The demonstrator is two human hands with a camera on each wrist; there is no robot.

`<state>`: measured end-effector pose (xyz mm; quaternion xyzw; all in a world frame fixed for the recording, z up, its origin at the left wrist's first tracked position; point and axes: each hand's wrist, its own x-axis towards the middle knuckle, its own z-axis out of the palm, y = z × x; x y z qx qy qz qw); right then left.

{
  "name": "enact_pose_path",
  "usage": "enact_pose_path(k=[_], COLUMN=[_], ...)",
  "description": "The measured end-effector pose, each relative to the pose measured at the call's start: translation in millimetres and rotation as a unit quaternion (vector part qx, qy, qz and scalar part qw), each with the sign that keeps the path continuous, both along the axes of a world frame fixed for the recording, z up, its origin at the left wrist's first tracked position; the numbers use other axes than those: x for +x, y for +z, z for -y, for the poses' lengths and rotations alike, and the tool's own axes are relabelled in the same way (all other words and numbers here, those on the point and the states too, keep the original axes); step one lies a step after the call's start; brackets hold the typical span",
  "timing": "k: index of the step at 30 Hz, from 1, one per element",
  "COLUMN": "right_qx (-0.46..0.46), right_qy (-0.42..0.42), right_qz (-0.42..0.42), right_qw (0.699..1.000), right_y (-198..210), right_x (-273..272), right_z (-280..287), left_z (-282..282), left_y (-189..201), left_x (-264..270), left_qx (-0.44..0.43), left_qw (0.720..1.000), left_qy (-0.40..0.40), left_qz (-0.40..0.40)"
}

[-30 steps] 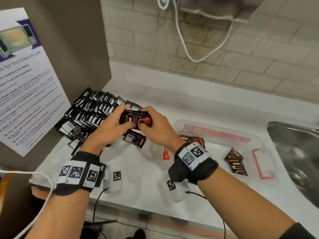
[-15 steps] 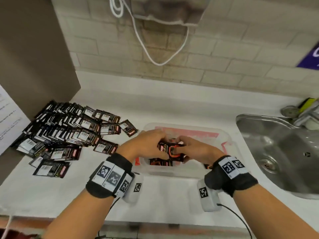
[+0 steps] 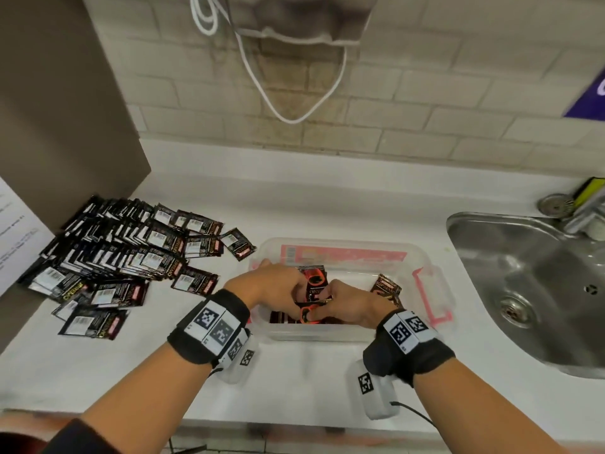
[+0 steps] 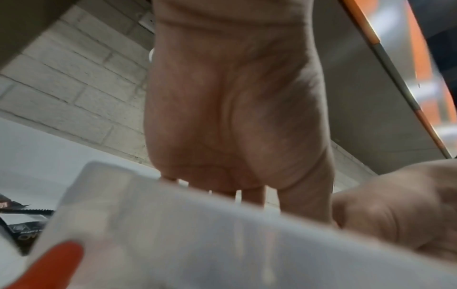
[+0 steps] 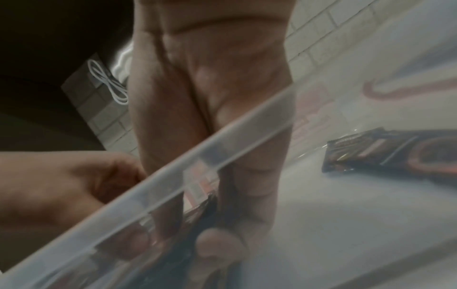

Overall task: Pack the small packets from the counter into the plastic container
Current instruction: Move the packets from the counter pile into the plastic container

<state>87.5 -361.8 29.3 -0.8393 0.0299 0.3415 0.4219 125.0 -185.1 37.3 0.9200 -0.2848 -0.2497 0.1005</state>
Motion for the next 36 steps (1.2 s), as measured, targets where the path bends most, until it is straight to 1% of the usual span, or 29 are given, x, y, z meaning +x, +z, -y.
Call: enact_pose_path(k=[3, 9, 14, 16, 18, 20, 21, 23, 25, 28, 32, 34, 36], right_qx=[-0.004, -0.127, -0.174, -0.183, -0.201, -0.21, -0.208, -0.202, -0.204, -0.209, -0.277, -0.273, -0.274], right_qy=[-0.006, 0.046, 0.079, 0.069, 0.039, -0.002, -0.016, -0.015, 0.0, 0.013, 0.061, 0.062, 0.072], right_qz=[-0.003, 0.029, 0.048, 0.056, 0.097, 0.134, 0.133, 0.112, 0.102, 0.117, 0.116, 0.104, 0.106], right_qw=[1.0, 0.99, 0.98, 0.979, 0.974, 0.969, 0.969, 0.973, 0.974, 0.971, 0.952, 0.954, 0.953], right_y=[-4, -5, -4, 0, 2, 0, -1, -5, -8, -10, -14, -16, -17], right_x=[3, 6, 8, 11, 15, 18, 19, 21, 23, 27, 31, 31, 31], right_z=[1, -2, 0, 3, 5, 6, 6, 4, 3, 4, 7, 10, 11], left_z=[0, 1, 4, 5, 5, 5, 5, 3, 1, -3, -2, 2, 6], left_y=[-3, -5, -7, -6, -4, -2, -2, -4, -8, -14, -16, -15, -15], left_x=[2, 2, -1, -2, -1, 0, 1, 2, 2, 4, 6, 7, 7], left_qx=[-0.001, 0.008, 0.026, 0.026, 0.01, 0.003, 0.004, 0.008, 0.022, 0.043, 0.03, 0.029, 0.046], left_qw=[1.0, 0.999, 0.996, 0.995, 0.994, 0.99, 0.987, 0.984, 0.983, 0.984, 0.985, 0.985, 0.984], left_qy=[-0.004, -0.019, -0.04, -0.041, -0.03, -0.02, -0.019, -0.018, -0.018, -0.018, -0.013, -0.026, -0.049], left_qz=[0.007, 0.035, 0.075, 0.088, 0.104, 0.142, 0.162, 0.18, 0.179, 0.175, 0.169, 0.169, 0.166])
